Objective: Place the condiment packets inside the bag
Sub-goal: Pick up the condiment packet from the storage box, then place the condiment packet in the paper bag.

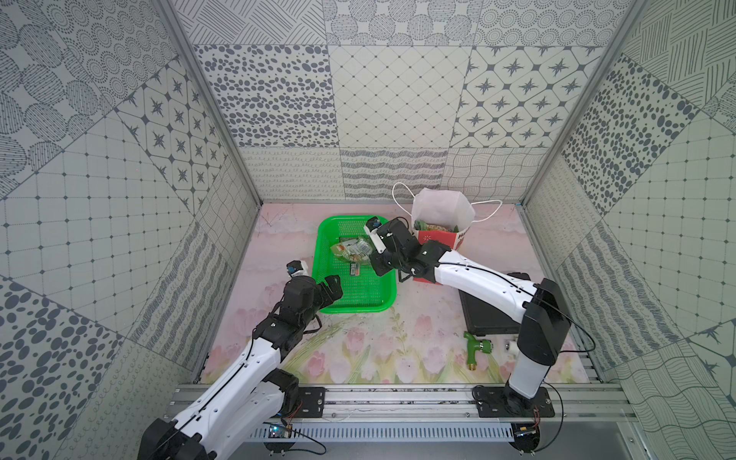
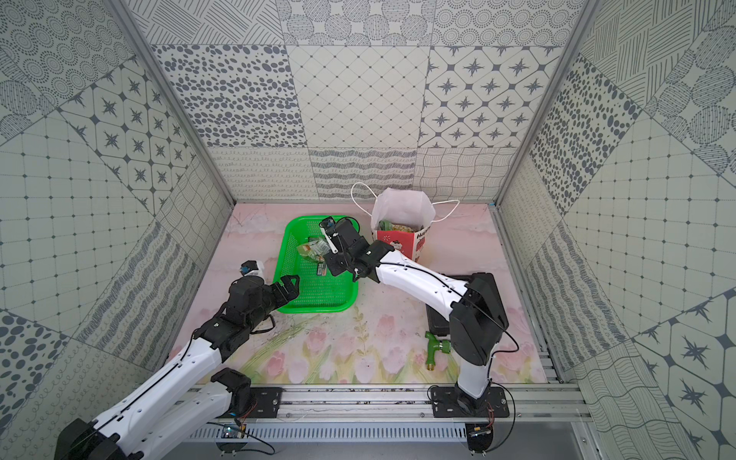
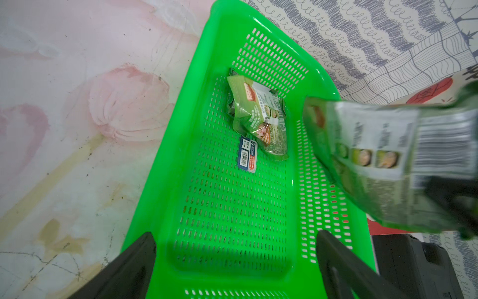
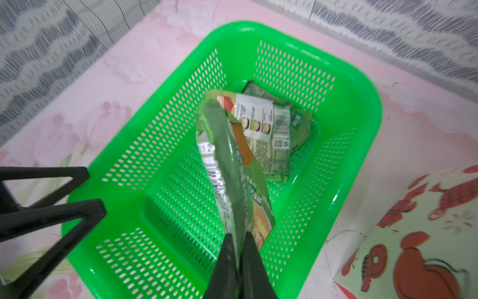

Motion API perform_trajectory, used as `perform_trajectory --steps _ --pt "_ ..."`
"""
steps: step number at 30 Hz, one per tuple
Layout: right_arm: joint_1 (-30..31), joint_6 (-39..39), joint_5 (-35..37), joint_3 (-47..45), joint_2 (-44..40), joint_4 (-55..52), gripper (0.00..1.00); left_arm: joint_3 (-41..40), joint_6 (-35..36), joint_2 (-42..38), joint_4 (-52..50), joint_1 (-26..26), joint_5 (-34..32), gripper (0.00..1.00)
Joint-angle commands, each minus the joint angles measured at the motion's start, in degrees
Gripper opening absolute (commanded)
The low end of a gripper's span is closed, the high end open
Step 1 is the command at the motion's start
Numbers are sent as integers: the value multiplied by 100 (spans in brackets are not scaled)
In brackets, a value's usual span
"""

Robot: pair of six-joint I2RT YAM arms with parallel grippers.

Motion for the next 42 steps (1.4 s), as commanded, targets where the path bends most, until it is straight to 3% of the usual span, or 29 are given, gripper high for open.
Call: perform_trajectory --steps 1,10,21,28,35,38,40,42 --pt "4 241 242 -207 -653 744 0 5 167 -31 103 8 196 100" --pt "-83 534 609 -958 -2038 1317 0 33 274 31 151 9 275 99" --pt "-1013 1172 460 -1628 -3125 1594 0 436 417 805 275 4 1058 100" --pt "-1758 1572 398 -1804 -3240 1580 0 603 478 1086 233 0 1153 99" --pt "-2426 1766 -226 -1555 -2726 1314 0 1587 529 1743 -524 3 933 99" --pt "-2622 1767 -443 -1418 -2517 1164 27 2233 539 2294 -1060 11 757 100" --pt "-2715 1775 -585 -1392 -2459 1109 34 2677 557 2674 -1320 13 746 100" --pt "-2779 1768 -701 -1400 -2480 1066 49 3163 638 3057 -1584 14 785 100"
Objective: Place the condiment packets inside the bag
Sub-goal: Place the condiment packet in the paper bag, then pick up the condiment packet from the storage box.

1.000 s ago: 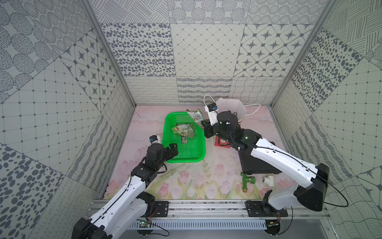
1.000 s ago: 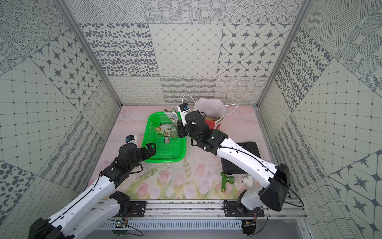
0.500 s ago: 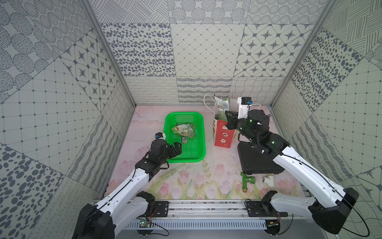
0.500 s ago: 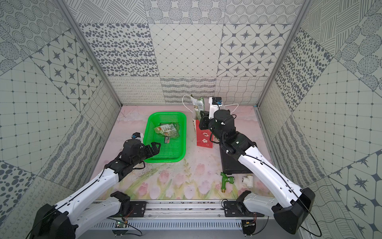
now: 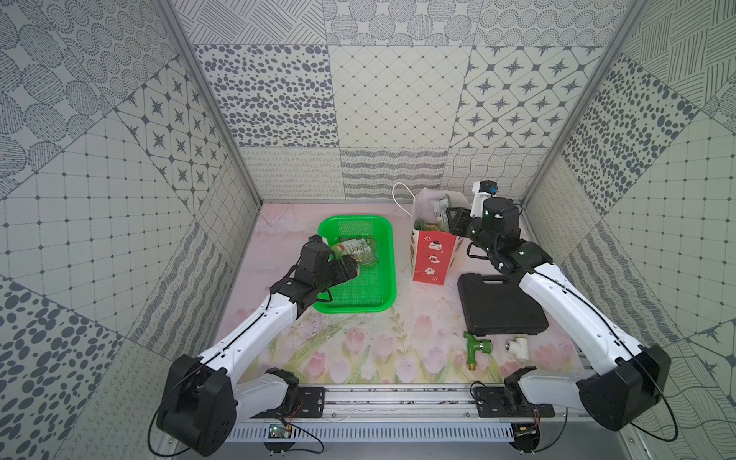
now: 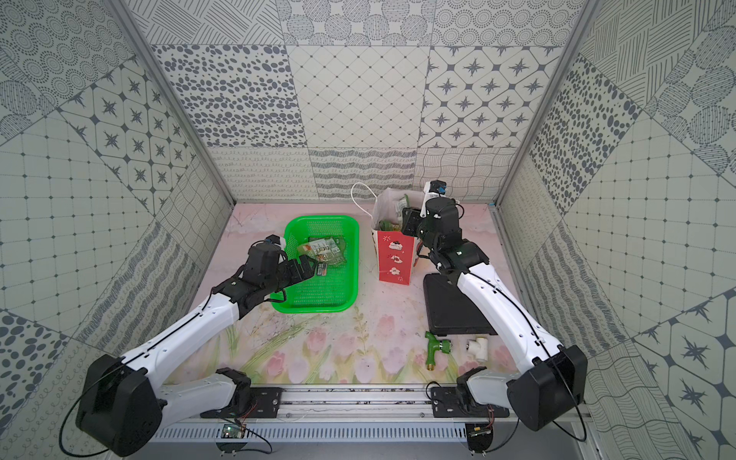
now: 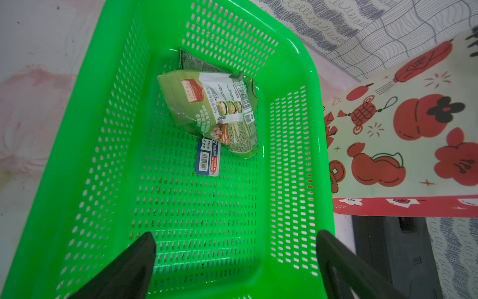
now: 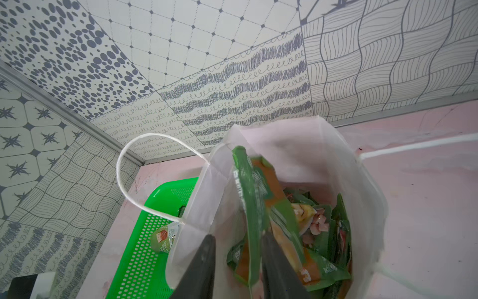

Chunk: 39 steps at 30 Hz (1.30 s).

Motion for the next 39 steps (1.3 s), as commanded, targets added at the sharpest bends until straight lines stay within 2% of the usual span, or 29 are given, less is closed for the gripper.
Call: perform_trajectory --steps 1,3,9,19,25,33,39 --pt "-96 15 -376 213 -79 41 55 1146 294 923 -1045 8 -100 99" --pt "-118 -36 -456 213 -158 -30 63 1663 381 1304 -1337 17 -87 99" --pt "-132 -194 -669 170 -600 -271 75 2720 496 2194 -1880 109 -69 100" --pt "-133 -299 -1161 -301 -1570 -688 85 3761 180 3438 -2494 402 67 100" --pt "-129 -243 -1317 -760 -2080 -780 87 3829 -266 3791 -2447 525 102 99" --pt "-133 -187 -1358 -1184 -2405 -790 87 3781 -710 4001 -2371 639 -278 99" --pt "-133 -171 -1367 -1386 -2478 -793 87 3333 -1075 3728 -2048 658 -559 100"
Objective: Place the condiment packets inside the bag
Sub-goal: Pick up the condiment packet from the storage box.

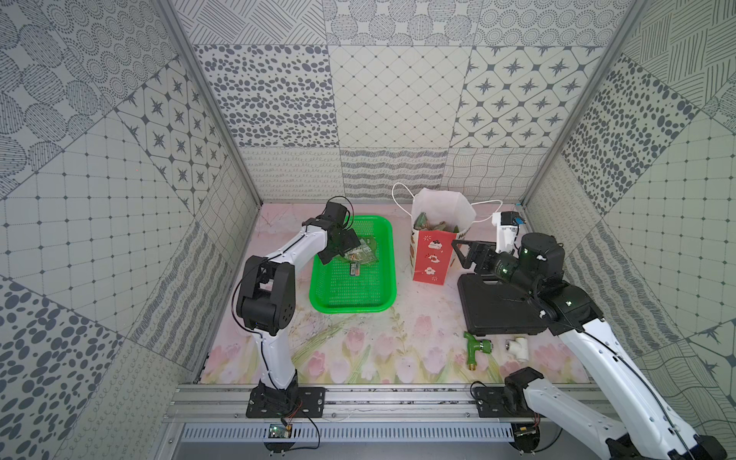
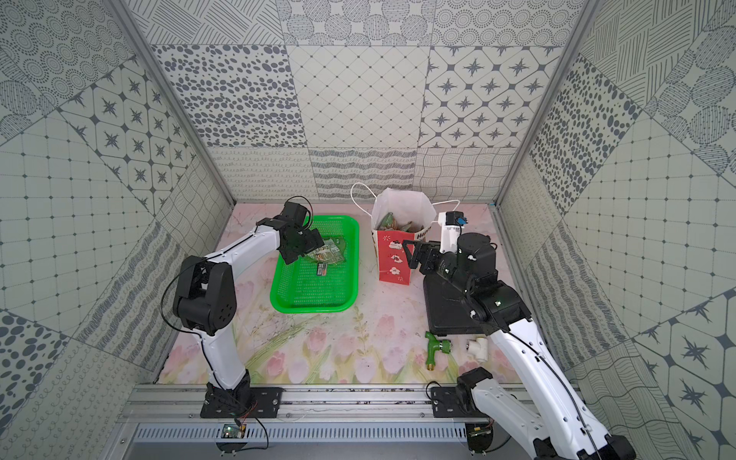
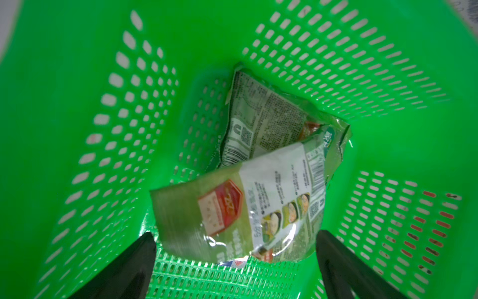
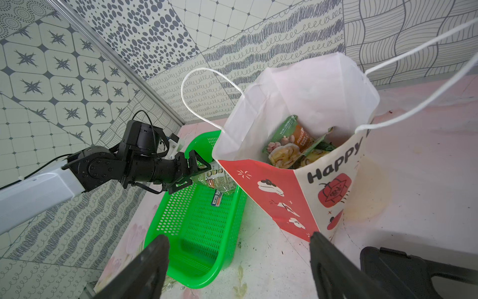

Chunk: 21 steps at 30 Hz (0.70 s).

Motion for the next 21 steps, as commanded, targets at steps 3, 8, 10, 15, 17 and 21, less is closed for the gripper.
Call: perform_trajectory --steps 3,8,10,15,17,21 --pt "-8 25 -57 -177 -108 167 88 -652 -655 -463 419 57 -495 99" --pt "-12 36 -65 -233 -156 164 88 -526 -644 -142 777 213 157 99" --pt "-9 24 -57 -265 -191 165 88 -476 -632 -32 1039 243 517 94" --pt "-11 14 19 -403 -307 165 88 -528 -568 -98 1482 240 925 73" --pt "-13 9 3 -445 -334 165 88 -621 -556 -233 1585 238 955 62" --pt "-5 18 -14 -494 -337 165 88 -830 -529 -549 1781 233 1042 42"
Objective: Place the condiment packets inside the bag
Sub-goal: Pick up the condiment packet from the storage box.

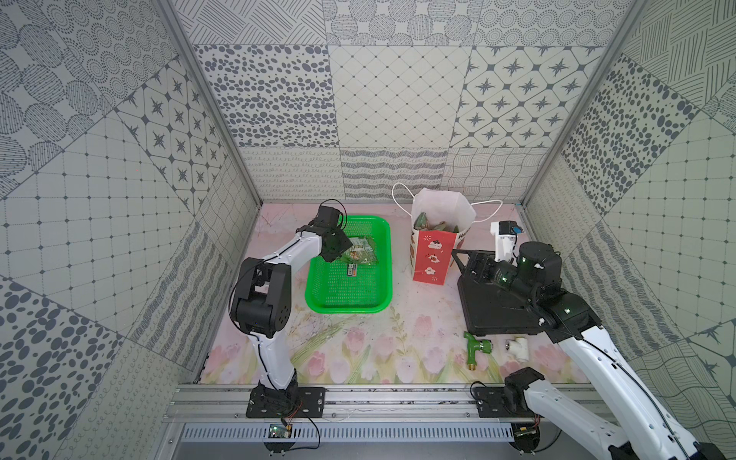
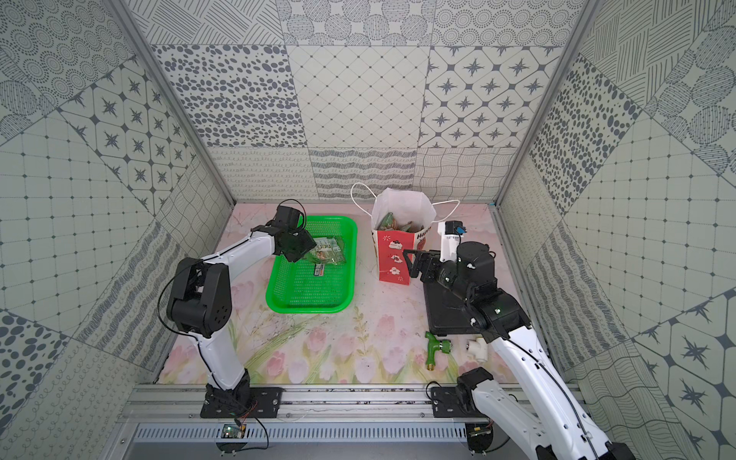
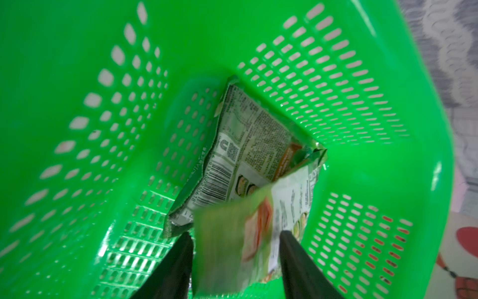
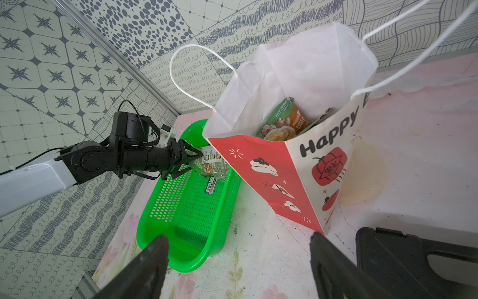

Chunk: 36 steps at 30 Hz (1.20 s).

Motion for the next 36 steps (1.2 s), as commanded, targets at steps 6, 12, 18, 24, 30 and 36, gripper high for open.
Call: perform_trajectory --steps 6,12,18,24,30,36 --pt "-6 24 18 -95 -45 206 88 -174 116 -436 723 -23 658 28" --pt "-12 38 8 -143 -96 216 88 3 178 -178 830 -78 954 11" --pt "-6 40 25 -203 -175 213 88 5 114 -206 1267 -226 1459 15" --pt "-10 44 25 -252 -254 210 88 110 -23 -41 1518 -255 1896 20" --pt "-11 50 20 -326 -413 166 88 144 44 -163 1491 -285 2069 0" --pt "-5 151 22 -572 -628 144 88 214 170 -939 1098 -382 1747 0"
